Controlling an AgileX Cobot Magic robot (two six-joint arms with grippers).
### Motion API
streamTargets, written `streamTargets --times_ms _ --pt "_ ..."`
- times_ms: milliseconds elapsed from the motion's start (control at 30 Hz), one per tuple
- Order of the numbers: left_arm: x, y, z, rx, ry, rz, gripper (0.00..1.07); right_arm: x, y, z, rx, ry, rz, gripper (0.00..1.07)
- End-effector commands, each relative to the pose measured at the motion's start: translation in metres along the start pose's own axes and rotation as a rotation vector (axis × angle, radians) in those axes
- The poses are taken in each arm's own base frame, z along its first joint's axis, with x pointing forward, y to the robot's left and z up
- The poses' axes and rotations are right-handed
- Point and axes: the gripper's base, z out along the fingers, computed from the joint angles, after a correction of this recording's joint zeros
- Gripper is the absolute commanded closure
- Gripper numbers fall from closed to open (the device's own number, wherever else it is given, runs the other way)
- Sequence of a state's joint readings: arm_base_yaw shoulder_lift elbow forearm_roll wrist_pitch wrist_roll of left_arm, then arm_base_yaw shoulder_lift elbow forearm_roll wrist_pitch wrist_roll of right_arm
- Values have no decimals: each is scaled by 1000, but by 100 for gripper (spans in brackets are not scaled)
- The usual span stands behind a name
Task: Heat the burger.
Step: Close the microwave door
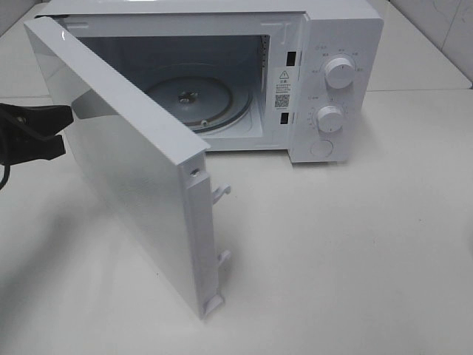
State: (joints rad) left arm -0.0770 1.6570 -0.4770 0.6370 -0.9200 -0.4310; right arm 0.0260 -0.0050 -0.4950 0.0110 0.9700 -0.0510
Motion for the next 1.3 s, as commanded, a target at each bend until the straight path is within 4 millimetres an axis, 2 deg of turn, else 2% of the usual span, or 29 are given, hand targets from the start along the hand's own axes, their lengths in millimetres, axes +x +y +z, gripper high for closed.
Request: streamTargets --times_ms 33,233,667,900,1100,1300 --pt "-2 -3 2 17 -5 12 107 1 0 -4 11 -34 7 61" --pt "-2 -5 4 10 0 2 107 1 0 -4 11 -34 7 61" --pt "-14 -16 26 -32 -53 -4 107 1 0 -4 11 -34 7 61" --pt "-12 -23 42 -35 -53 -38 107 1 0 -4 11 -34 7 61" --pt "-6 -30 55 -39 -43 31 107 1 0 -4 11 -34 7 61" --pt "-4 -32 60 -91 -50 22 107 1 0 -4 11 -34 7 61"
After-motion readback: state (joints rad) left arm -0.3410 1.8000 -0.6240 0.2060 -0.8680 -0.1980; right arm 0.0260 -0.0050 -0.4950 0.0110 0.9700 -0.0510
